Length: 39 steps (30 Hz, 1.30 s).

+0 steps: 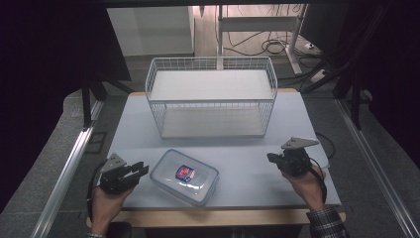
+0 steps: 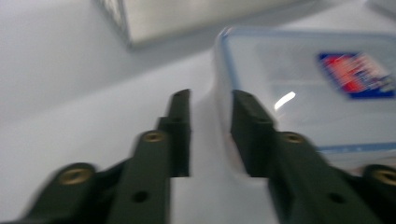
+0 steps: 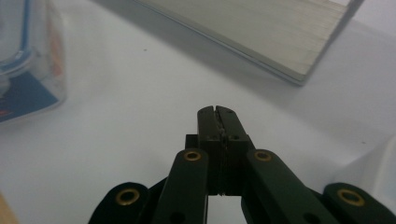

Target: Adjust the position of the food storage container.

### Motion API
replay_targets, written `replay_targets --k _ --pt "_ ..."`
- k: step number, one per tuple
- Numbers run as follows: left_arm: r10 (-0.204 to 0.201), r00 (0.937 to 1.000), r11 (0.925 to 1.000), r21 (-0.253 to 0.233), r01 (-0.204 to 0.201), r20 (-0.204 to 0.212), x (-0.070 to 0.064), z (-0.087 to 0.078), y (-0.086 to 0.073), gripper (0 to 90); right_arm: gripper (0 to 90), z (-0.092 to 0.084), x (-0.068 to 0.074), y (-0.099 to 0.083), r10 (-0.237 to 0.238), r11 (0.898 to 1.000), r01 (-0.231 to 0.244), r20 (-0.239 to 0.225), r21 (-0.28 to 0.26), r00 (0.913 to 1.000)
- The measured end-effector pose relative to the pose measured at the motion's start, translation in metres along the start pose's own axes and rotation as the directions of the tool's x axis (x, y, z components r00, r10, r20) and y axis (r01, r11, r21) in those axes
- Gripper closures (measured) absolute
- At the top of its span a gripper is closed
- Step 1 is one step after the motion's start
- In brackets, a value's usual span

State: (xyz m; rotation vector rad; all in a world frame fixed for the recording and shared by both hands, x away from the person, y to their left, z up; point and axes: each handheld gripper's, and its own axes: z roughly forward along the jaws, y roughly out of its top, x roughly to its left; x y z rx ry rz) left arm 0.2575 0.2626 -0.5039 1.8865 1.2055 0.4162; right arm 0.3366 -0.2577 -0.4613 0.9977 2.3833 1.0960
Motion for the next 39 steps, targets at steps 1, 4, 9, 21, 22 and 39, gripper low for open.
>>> replay_targets --k 1,4,9,21,22,39 --pt "0.000 1.0000 0.9997 0.026 0.000 0.004 0.002 0.004 -0.001 85.6 89.2 0.000 0.003 0.000 0.003 1.000 -0.004 -0.012 -0.005 0.9999" --pt "0.010 0.9999 0.9970 0.077 -0.010 0.004 0.004 0.013 -0.004 90.0 89.3 0.000 0.010 0.000 0.002 1.000 -0.002 -0.037 -0.010 0.9993" --pt "0.054 0.9984 0.9914 0.119 -0.056 0.017 -0.007 0.023 -0.001 90.0 89.3 0.003 0.029 -0.001 0.003 1.000 -0.004 -0.118 -0.010 0.9930" --pt "0.057 0.9964 0.9849 0.160 -0.066 0.063 -0.029 0.034 0.002 90.0 89.1 0.027 0.089 -0.006 -0.054 0.991 0.088 -0.307 0.097 0.9502" --pt "0.055 0.9958 0.9846 0.162 -0.066 0.073 -0.033 0.035 0.003 90.0 89.0 0.029 0.092 -0.006 -0.056 0.991 0.092 -0.315 0.102 0.9475" --pt "0.047 0.9910 0.9844 0.163 -0.068 0.125 -0.079 0.070 0.022 90.0 89.4 0.036 0.058 -0.007 -0.024 0.986 0.046 -0.138 0.158 0.9901"
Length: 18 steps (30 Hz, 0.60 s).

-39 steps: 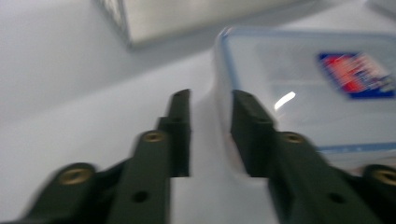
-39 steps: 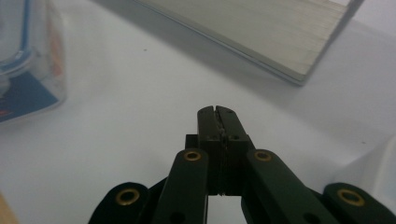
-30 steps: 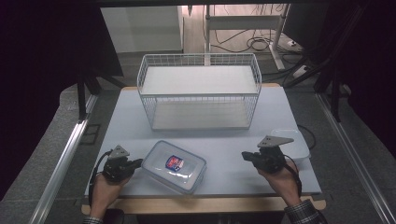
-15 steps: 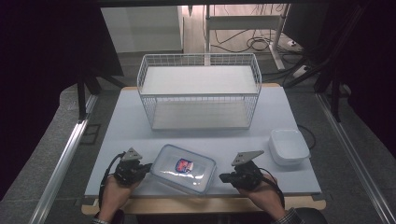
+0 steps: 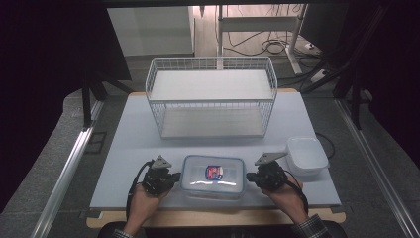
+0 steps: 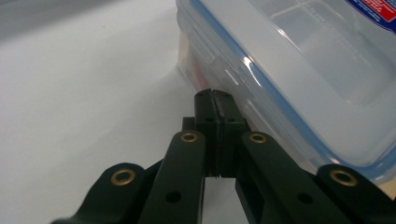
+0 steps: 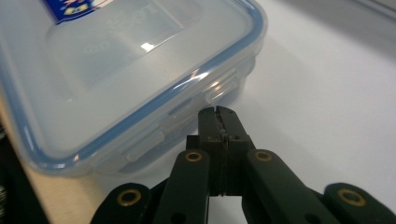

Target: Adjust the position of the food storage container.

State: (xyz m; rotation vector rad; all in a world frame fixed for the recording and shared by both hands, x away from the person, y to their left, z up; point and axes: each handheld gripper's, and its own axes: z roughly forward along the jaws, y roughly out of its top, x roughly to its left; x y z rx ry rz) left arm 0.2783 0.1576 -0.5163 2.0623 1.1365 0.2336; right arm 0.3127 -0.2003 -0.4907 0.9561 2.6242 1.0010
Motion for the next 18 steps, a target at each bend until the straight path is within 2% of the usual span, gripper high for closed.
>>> replay_targets --k 5,9,13,15,18 --pt "-0.002 0.9998 1.0000 -0.007 0.002 -0.019 -0.004 0.008 0.007 90.0 89.5 0.002 -0.010 0.004 0.010 1.000 -0.010 0.067 0.002 0.9977" --pt "0.001 0.9997 0.9999 -0.013 -0.002 -0.025 -0.004 0.012 0.011 90.0 89.5 0.005 -0.015 0.007 0.013 1.000 -0.013 0.094 -0.002 0.9955" --pt "-0.011 0.9999 0.9994 -0.033 0.011 0.007 0.003 0.011 0.011 89.9 89.4 0.006 -0.020 0.008 0.027 1.000 -0.026 0.082 -0.005 0.9963" --pt "0.004 1.0000 0.9986 -0.052 -0.004 -0.006 0.005 0.006 0.011 85.1 88.8 0.006 -0.021 0.008 0.019 1.000 -0.018 0.077 -0.013 0.9968" --pt "0.009 0.9998 0.9963 -0.085 -0.011 -0.019 0.010 -0.004 0.011 68.9 83.0 -0.002 -0.018 0.005 0.001 0.999 0.002 0.091 -0.033 0.9959"
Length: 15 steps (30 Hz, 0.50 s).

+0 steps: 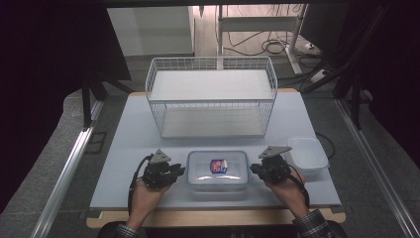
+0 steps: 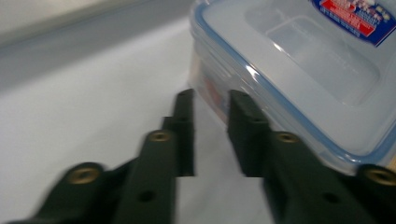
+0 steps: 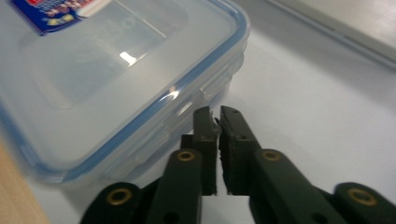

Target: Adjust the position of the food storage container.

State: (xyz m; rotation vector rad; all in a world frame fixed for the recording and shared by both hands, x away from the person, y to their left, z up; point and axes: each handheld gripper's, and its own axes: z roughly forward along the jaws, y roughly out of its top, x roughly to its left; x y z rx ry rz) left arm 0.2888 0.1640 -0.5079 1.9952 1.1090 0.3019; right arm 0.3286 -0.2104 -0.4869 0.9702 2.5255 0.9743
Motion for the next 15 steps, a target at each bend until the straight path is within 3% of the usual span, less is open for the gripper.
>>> replay_targets --k 5,10,12,15 --pt "-0.002 1.0000 1.0000 -0.008 0.002 0.006 0.008 -0.007 -0.001 35.7 74.2 -0.020 -0.004 -0.006 -0.005 0.999 0.006 0.010 -0.053 0.9999" --pt "0.035 0.9992 0.9978 -0.058 -0.033 0.022 0.009 -0.020 -0.003 28.1 58.8 -0.026 -0.006 -0.007 0.005 0.996 -0.002 0.027 -0.090 0.9996" --pt "0.068 0.9972 0.9950 -0.076 -0.065 0.031 0.007 -0.023 -0.005 26.7 52.5 -0.029 -0.005 -0.007 0.004 0.994 0.000 0.038 -0.109 0.9993" --pt "0.144 0.9896 0.9858 -0.087 -0.143 0.000 0.000 -0.027 -0.010 23.0 42.6 -0.032 -0.002 -0.007 -0.006 0.991 0.012 0.047 -0.136 0.9989"
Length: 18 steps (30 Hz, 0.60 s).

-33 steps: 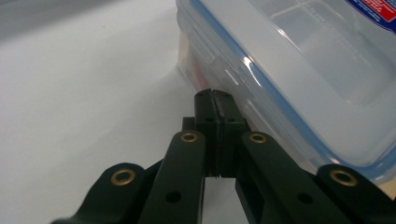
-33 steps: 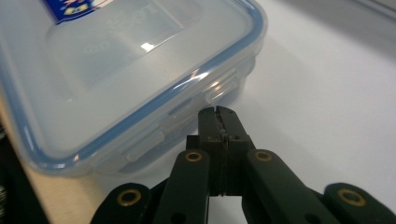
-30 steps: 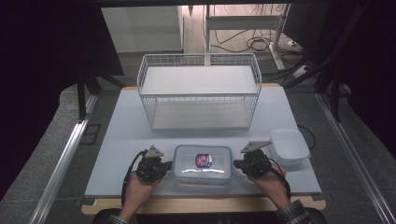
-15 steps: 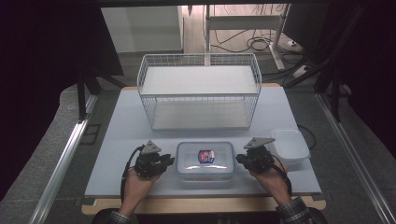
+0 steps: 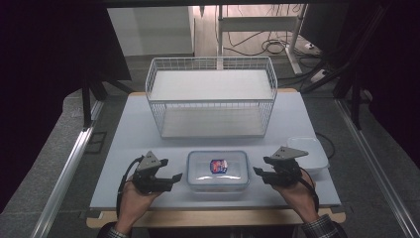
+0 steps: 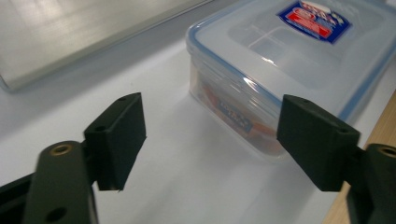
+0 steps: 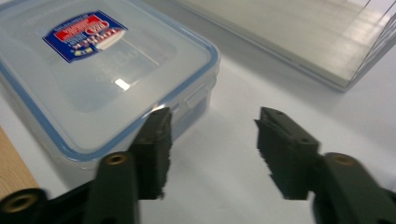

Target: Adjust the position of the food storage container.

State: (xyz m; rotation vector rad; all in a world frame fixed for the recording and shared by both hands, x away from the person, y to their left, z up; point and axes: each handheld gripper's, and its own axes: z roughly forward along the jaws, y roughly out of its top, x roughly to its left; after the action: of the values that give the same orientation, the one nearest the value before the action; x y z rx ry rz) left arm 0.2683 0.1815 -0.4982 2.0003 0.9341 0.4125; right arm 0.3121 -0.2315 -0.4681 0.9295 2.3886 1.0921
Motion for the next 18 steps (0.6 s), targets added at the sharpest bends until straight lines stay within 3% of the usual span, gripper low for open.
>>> replay_targets --k 2,3,8,13,18 --pt "0.048 0.9980 0.9989 0.001 -0.048 -0.042 -0.007 -0.002 -0.002 18.5 37.3 -0.002 0.002 0.000 -0.001 1.000 0.001 -0.004 -0.017 1.0000" --pt "0.055 0.9976 0.9985 0.005 -0.055 -0.041 -0.009 -0.003 -0.002 17.6 36.0 -0.003 0.002 0.000 0.002 1.000 -0.002 -0.005 -0.027 1.0000" --pt "0.036 0.9992 0.9993 0.010 -0.036 0.013 -0.017 -0.007 -0.008 8.3 30.5 -0.011 0.006 -0.004 0.030 0.997 -0.033 -0.047 -0.072 0.9984" --pt "0.006 0.9992 0.9999 0.015 -0.006 0.038 -0.017 -0.007 -0.012 7.2 21.0 -0.013 0.009 -0.010 0.032 0.995 -0.038 -0.072 -0.091 0.9969" --pt "0.041 0.9990 0.9991 0.008 -0.041 0.021 -0.016 -0.006 -0.014 4.4 18.1 -0.012 0.011 -0.015 0.023 0.996 -0.031 -0.085 -0.086 0.9961"
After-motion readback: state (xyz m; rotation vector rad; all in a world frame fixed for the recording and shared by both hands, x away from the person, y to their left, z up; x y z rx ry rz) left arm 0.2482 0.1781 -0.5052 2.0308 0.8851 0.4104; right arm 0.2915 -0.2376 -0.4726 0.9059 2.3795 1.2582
